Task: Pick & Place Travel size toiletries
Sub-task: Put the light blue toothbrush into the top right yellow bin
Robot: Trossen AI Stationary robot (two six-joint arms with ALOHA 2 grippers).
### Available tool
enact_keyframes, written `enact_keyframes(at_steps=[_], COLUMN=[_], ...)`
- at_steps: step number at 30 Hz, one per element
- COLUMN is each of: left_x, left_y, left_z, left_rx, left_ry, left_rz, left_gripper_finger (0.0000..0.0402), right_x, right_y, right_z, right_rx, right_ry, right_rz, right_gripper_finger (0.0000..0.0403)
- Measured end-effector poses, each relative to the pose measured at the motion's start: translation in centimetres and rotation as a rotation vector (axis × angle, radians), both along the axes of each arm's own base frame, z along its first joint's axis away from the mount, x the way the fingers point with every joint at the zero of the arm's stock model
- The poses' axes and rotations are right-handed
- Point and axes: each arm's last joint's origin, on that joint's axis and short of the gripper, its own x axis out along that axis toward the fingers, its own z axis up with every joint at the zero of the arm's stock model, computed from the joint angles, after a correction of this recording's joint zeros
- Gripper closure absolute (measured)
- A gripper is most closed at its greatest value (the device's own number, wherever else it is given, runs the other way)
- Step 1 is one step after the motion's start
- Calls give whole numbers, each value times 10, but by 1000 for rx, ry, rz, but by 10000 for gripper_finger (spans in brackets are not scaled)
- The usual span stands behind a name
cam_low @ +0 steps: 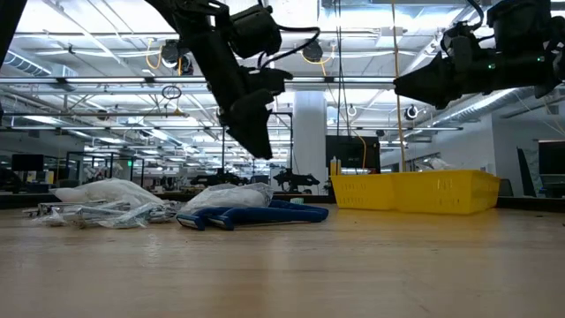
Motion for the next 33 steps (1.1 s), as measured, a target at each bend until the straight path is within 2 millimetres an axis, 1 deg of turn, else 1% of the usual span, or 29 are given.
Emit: enact_keyframes(at_steps=[4, 6, 9, 15, 20, 25, 27, 29, 31, 33], left_x=[2, 4, 8, 16, 18, 19, 18, 18, 18, 18], left_y=[-5, -8, -10, -10, -10, -7, -6, -6, -5, -2], left_z=[-2, -8, -25, -55, -72, -79, -79, -80, -80, -81], left_rx=[7, -38, -82, -123, -142, -174, -194, -208, -218, -230], left_ry=[-8, 1, 40, 89, 123, 127, 133, 135, 138, 136], left_rz=[60, 57, 72, 124, 164, 203, 201, 200, 200, 202], left_gripper_finger=[133, 133, 133, 133, 133, 134, 143, 164, 194, 233], right_x=[0, 0, 0, 0, 0, 0, 0, 0, 0, 0], right_y=[0, 0, 0, 0, 0, 0, 0, 0, 0, 0], right_z=[0, 0, 0, -1, -1, -1, -1, -1, -1, -2], right_rx=[0, 1, 13, 21, 22, 22, 22, 23, 23, 26], right_ry=[1, 1, -3, 3, 4, 4, 4, 4, 4, 9], right_rz=[0, 1, 1, 5, 5, 6, 6, 6, 6, 6], right_gripper_finger=[232, 232, 232, 232, 232, 232, 232, 232, 232, 232])
